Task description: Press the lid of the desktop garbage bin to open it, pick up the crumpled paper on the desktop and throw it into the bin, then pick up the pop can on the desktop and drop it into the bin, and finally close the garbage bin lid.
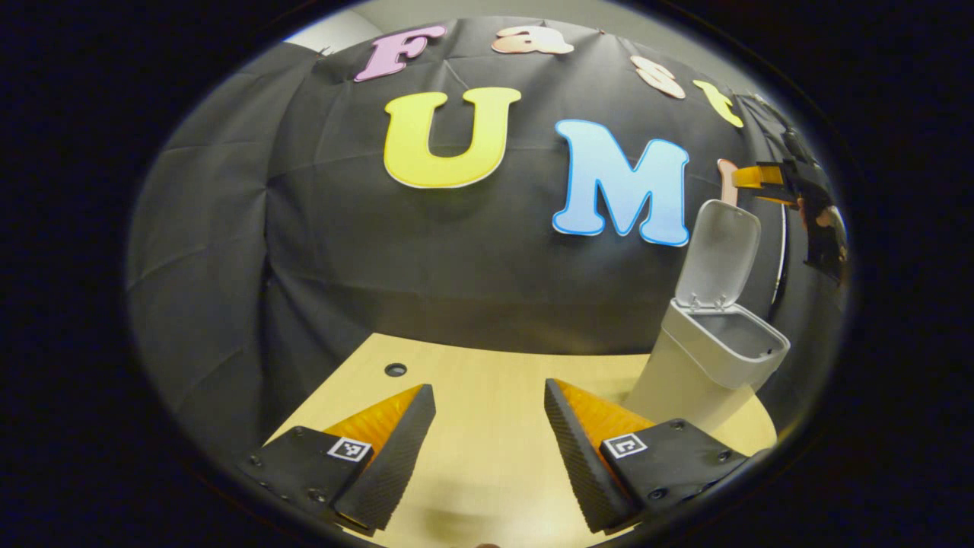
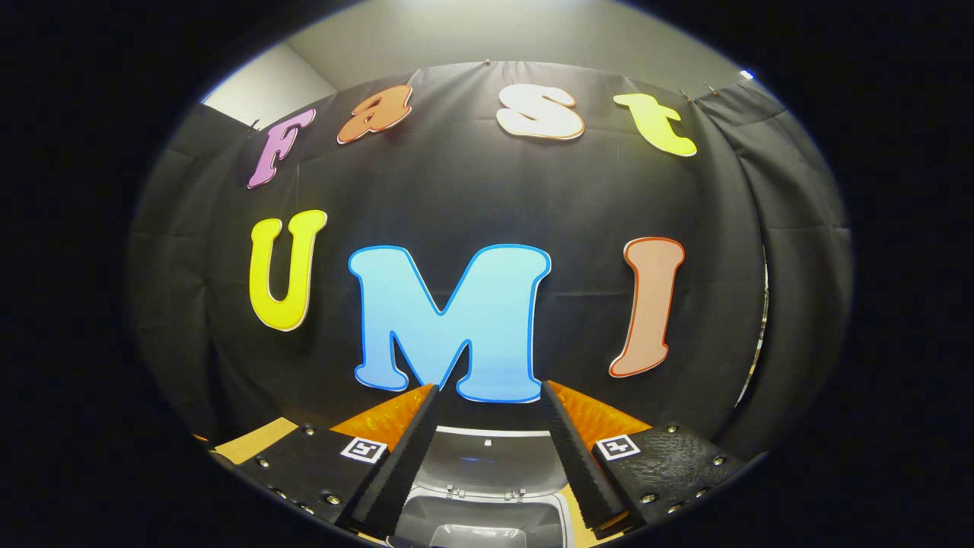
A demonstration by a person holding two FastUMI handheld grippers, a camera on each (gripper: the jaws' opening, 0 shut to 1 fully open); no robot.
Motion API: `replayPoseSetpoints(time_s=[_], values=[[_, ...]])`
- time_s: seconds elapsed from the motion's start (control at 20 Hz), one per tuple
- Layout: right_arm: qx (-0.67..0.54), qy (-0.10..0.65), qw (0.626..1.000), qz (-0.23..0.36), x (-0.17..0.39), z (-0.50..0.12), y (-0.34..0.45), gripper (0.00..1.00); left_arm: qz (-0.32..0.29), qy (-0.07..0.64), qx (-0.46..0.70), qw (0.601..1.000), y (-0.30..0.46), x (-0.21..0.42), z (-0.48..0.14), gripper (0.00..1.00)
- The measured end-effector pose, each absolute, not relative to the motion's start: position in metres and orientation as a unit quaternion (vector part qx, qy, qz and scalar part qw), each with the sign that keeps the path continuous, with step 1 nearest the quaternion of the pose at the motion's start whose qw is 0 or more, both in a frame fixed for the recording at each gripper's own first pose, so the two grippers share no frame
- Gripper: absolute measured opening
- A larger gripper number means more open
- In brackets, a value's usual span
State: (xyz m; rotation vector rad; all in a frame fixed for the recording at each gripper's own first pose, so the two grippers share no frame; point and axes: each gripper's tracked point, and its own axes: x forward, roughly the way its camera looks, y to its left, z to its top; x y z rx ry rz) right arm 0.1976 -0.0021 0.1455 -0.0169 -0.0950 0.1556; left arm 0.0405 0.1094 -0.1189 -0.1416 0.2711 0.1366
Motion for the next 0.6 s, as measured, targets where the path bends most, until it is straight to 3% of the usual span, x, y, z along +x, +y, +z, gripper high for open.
replayPoseSetpoints(time_s=[0.6], values=[[-0.012,-0.013,0.997,0.074,0.235,0.112,0.001,0.86,0.104,0.135,-0.073,0.983,0.133,0.023,-0.121,0.95]])
